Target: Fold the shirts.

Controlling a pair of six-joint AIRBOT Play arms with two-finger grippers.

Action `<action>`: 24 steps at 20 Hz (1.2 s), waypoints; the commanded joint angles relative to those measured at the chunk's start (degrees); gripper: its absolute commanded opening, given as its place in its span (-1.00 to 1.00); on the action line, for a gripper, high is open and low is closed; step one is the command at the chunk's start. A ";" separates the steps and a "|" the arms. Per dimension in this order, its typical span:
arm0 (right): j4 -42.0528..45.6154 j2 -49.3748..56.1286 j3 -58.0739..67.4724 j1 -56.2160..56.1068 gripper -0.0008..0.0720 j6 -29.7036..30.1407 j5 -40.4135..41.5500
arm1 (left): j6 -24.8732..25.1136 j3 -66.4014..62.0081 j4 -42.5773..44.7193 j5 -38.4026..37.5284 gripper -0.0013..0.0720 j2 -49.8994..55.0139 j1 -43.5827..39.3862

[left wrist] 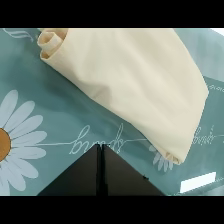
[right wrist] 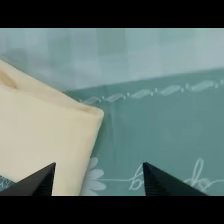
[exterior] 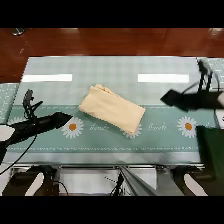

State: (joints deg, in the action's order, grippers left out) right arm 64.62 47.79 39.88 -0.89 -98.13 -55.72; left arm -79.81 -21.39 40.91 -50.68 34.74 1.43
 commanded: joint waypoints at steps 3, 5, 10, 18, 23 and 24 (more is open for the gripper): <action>-21.05 -3.23 -22.82 -7.63 0.73 -2.62 18.43 | 0.00 0.02 -0.63 3.78 -0.88 -0.04 -0.04; -25.90 4.68 -19.67 -8.13 0.73 4.11 17.49 | 0.00 0.02 -1.07 3.69 -0.88 -0.04 -0.04; -32.24 25.14 -5.64 -8.28 0.73 16.37 6.01 | 0.00 0.02 -1.09 3.54 -0.88 -0.04 -0.04; -39.30 33.83 -1.25 -8.28 0.62 21.79 0.76 | 0.02 0.02 -1.07 3.63 -0.88 -0.04 -0.04; -38.23 33.70 3.02 -8.26 -0.93 27.58 -3.34 | 0.00 0.02 -1.09 3.63 -0.88 -0.04 -0.04; -36.15 33.29 6.25 -8.22 -0.93 27.15 -4.94 | 0.02 0.02 -1.09 3.54 -0.88 -0.04 -0.04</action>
State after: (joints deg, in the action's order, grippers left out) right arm 26.30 81.23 41.54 -9.17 -72.97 -56.84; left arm -79.81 -21.39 39.81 -46.96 34.74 1.43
